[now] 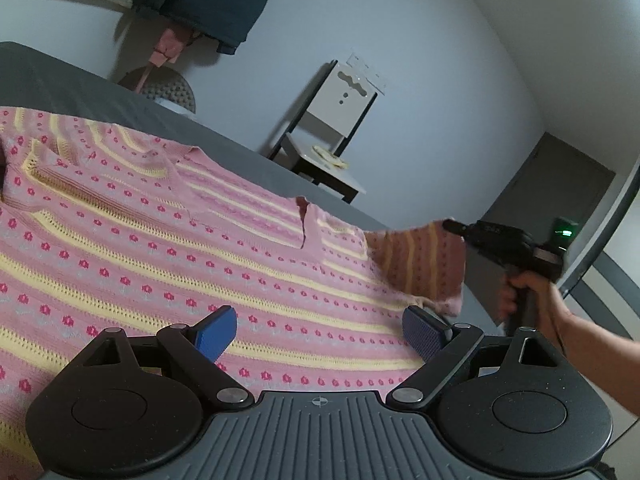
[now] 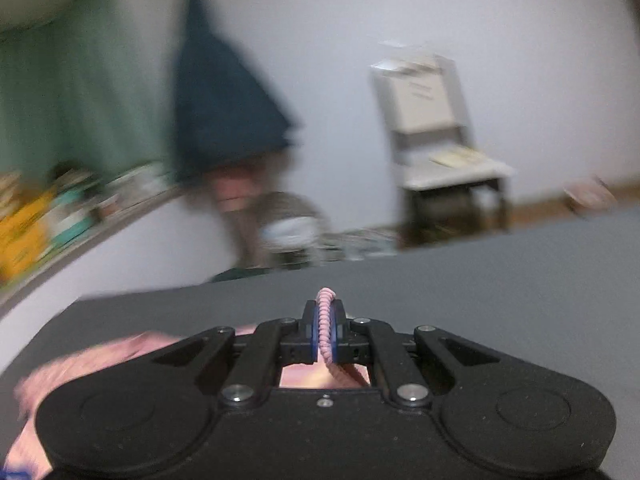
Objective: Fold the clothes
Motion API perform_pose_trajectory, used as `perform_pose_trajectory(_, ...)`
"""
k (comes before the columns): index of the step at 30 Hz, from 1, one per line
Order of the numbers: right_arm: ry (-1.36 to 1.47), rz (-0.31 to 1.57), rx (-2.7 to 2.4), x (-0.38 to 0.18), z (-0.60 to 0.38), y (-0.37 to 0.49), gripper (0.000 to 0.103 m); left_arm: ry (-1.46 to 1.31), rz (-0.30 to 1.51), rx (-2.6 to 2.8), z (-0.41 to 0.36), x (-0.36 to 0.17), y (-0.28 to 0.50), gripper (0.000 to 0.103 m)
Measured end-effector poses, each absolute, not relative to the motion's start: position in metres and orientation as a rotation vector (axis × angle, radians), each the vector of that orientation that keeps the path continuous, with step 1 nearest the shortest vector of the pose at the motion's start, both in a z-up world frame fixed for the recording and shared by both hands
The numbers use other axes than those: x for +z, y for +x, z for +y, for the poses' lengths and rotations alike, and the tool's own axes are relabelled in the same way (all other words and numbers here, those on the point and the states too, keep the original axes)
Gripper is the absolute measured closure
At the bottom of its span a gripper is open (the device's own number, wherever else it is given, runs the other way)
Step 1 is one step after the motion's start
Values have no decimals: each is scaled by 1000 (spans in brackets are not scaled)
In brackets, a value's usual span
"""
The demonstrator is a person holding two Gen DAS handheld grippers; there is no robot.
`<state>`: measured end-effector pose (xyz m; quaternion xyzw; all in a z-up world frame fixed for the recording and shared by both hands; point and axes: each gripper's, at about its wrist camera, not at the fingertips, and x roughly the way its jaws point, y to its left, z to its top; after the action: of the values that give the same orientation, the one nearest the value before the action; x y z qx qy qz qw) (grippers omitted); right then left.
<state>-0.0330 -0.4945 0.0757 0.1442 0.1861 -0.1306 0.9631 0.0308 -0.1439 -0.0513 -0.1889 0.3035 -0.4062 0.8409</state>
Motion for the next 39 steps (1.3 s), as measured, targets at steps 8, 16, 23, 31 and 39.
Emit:
perform_pose_trajectory(8,3,707,-233,-8,-360,20,95,-427,615,-848,-137,-46,30,13)
perform_pose_trajectory(16,-48,500,-148,11,-341,-22,59,-479,634,-833,-133,-49,38,13)
perform_pose_trajectory(23,12,590,-366,32,-414,64,58,-503,648,-834,-132,-54,41,13)
perform_pose_trajectory(31,22,1074,-447,34,-445,209,58,-494,676,-838,-136,-63,47,13)
perform_pose_trajectory(39,-24,1177,-550,-5,-465,244,91,-492,686,-856,-137,-66,49,13)
